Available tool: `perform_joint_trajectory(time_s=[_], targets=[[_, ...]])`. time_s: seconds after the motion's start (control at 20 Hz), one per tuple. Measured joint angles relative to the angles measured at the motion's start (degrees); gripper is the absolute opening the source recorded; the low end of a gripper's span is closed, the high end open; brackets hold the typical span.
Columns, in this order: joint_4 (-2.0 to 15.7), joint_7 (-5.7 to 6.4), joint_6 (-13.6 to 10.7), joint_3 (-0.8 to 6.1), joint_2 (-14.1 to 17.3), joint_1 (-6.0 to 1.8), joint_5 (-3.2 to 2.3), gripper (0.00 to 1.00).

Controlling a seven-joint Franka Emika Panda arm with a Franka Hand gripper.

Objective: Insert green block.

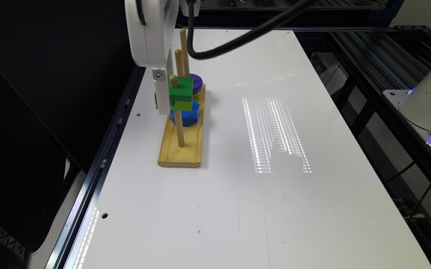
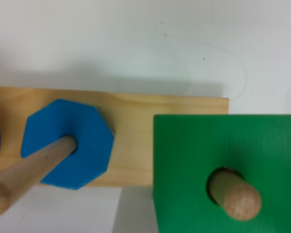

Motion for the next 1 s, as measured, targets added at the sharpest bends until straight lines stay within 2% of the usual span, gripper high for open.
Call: perform_joint_trajectory(time_s=[1.0], targets=[[-0.02,0.00,0.8,-0.05,1.1,0.00,-0.16,0.00]])
